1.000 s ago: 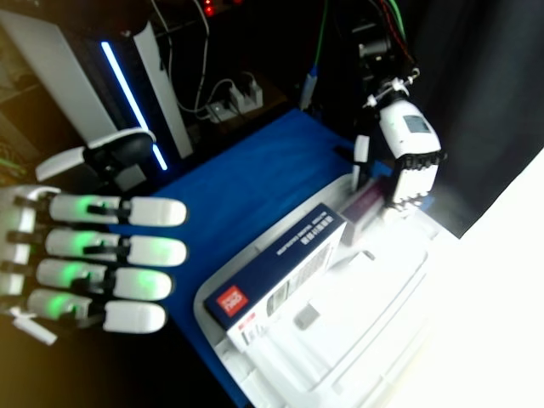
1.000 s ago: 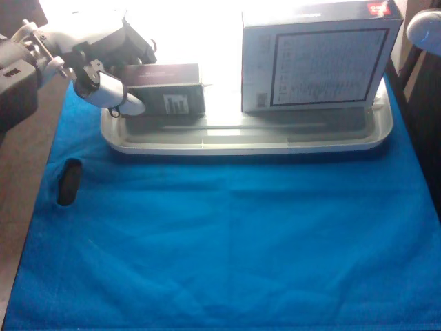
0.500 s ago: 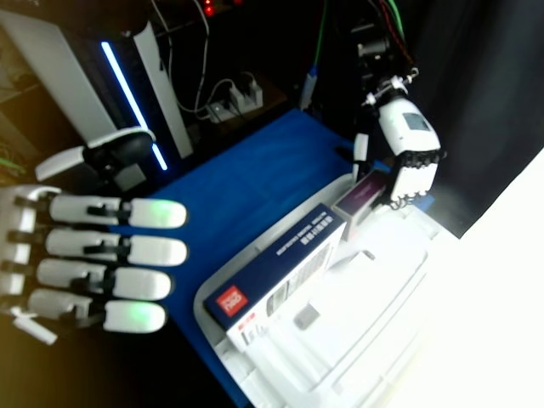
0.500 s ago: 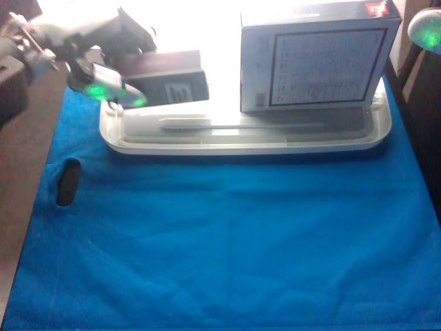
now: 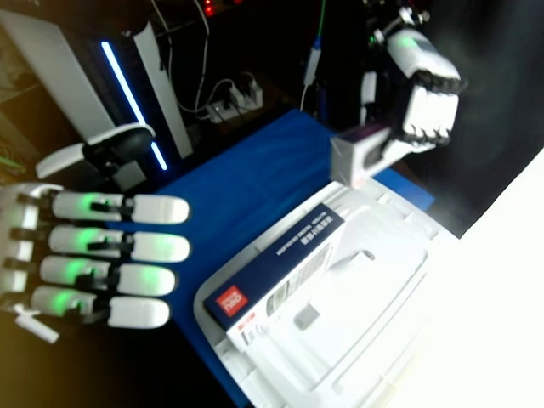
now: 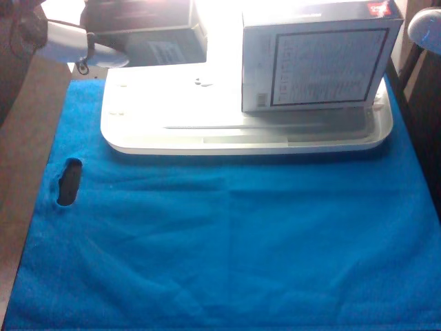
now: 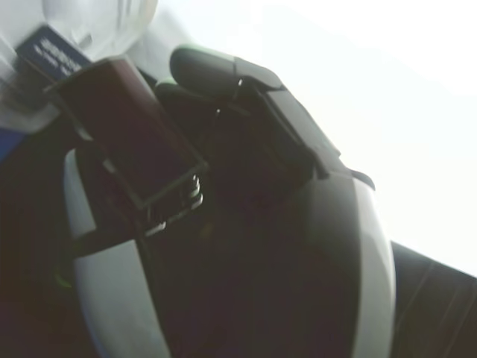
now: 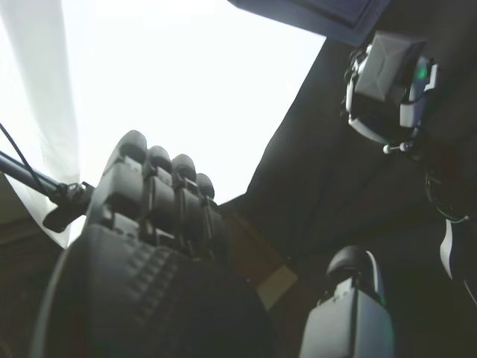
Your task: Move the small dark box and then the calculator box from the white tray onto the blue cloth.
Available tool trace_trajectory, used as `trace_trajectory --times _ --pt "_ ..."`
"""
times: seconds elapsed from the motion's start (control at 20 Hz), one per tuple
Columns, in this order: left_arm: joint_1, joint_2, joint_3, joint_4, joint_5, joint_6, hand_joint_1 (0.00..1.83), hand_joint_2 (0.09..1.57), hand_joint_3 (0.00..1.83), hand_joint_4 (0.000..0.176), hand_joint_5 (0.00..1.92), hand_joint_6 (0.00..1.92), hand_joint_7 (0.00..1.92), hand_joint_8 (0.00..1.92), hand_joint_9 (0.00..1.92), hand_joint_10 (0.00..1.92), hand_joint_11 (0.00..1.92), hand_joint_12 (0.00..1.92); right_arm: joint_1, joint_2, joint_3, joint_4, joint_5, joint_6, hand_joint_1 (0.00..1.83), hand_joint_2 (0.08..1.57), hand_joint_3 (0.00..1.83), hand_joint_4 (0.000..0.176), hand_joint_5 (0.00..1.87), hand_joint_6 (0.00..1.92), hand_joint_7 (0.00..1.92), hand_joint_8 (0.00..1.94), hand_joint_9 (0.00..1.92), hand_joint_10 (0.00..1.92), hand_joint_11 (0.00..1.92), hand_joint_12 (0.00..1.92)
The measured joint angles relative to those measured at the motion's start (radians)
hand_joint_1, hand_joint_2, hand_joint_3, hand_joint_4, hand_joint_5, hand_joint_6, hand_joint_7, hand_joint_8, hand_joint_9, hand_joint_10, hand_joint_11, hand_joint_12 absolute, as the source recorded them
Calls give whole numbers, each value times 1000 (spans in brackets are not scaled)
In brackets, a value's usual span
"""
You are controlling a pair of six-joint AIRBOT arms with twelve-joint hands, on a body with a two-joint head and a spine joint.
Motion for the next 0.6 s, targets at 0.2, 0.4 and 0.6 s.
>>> trace_trajectory --times 0.2,0.4,0.6 --pt "28 28 -91 92 -84 -4 1400 1005 0 0 1052 741 1294 387 1286 646 882 846 0 -11 0 11 -2 0 282 804 0 2 137 0 120 0 74 0 27 200" --pt "71 52 -131 138 -101 -5 1401 986 0 0 1177 536 1422 157 1245 674 863 810 0 -11 0 19 -1 0 294 851 13 4 134 3 127 4 105 10 51 222" --pt "138 72 -172 158 -118 -6 1380 1013 0 0 1130 583 1284 459 1197 689 876 922 0 -15 0 15 -2 0 257 870 13 19 129 2 118 1 91 2 49 227"
